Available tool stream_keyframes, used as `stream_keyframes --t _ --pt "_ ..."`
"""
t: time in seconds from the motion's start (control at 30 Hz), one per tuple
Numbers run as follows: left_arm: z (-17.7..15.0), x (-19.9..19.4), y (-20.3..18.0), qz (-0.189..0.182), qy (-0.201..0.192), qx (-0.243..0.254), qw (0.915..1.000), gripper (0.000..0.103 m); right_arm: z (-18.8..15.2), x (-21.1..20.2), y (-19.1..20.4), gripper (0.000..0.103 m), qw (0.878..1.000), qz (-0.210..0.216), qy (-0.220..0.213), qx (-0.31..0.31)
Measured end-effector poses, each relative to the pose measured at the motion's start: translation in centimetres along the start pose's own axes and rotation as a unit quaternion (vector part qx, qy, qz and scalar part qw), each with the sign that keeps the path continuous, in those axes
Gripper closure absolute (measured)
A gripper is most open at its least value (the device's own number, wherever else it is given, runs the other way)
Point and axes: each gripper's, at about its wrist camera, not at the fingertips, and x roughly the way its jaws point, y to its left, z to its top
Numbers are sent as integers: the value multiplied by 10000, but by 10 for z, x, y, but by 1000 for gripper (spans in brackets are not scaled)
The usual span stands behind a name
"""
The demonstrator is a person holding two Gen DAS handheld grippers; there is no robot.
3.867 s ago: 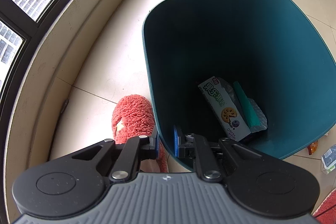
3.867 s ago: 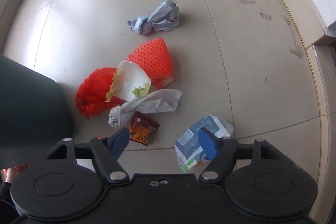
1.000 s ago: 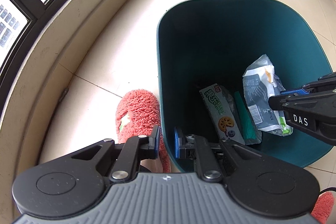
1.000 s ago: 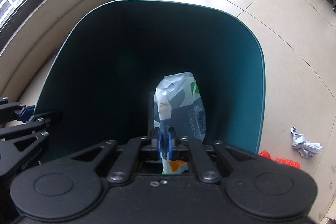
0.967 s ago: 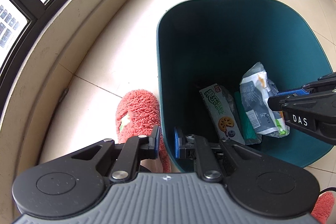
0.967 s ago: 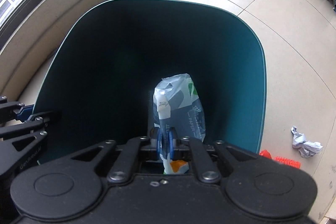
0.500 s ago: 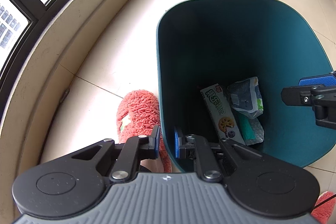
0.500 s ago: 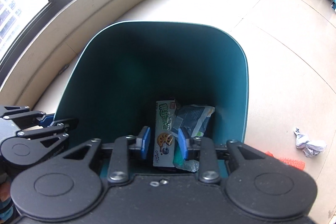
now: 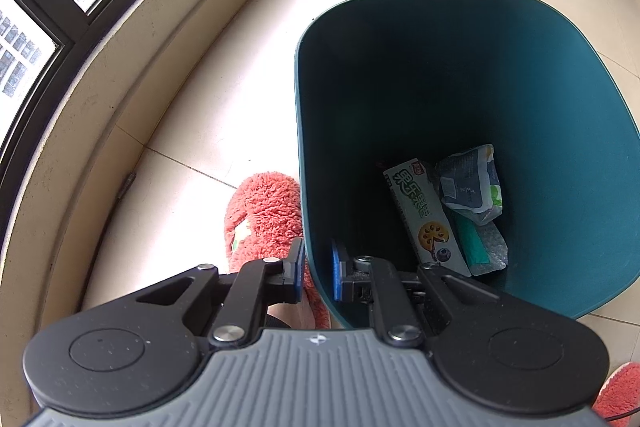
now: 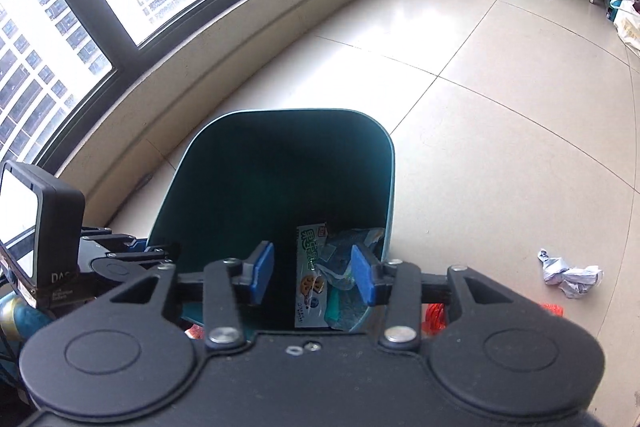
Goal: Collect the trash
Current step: 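Lower the right tool to the white tissue and grasp its knotted end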
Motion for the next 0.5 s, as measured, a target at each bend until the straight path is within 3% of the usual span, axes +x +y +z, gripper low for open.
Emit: stream_keyframes --t 0.27,0.5 --pt "-1 1 -4 61 -8 71 10000 90 -17 1 -64 50 9971 -448 -76 612" --pt "0 3 -4 46 79 30 10000 90 -40 35 -137 40 9861 -935 383 1322"
